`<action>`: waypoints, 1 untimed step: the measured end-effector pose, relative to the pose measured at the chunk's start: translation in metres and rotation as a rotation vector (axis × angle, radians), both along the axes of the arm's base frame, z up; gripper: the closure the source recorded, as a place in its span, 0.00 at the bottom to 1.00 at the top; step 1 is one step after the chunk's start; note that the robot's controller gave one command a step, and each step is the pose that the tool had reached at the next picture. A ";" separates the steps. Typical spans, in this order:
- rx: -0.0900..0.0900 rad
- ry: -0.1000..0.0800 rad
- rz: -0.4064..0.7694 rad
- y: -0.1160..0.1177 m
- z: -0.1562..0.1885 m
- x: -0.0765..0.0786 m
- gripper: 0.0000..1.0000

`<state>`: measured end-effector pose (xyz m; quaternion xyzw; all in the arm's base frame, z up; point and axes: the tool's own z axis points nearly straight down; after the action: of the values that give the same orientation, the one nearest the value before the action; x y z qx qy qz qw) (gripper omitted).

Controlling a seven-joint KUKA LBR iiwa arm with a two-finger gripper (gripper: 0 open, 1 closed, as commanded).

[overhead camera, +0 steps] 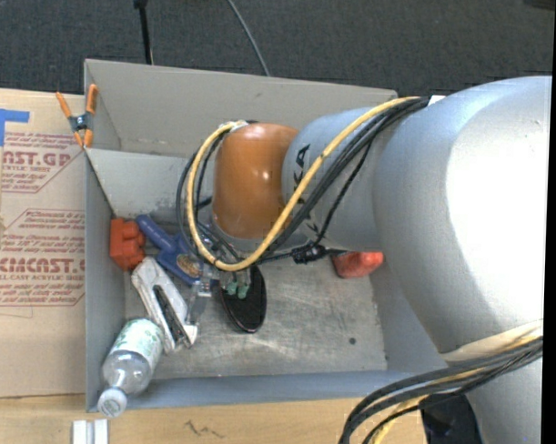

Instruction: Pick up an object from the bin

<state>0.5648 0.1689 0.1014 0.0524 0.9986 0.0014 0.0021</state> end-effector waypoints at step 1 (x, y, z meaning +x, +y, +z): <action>0.000 0.000 -0.041 -0.003 -0.006 0.001 0.00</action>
Offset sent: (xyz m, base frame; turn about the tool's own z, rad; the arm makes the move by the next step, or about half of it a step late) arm -0.0013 -0.0563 -0.0014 -0.1064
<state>0.5654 0.1662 0.0949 0.0727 0.9974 0.0011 0.0020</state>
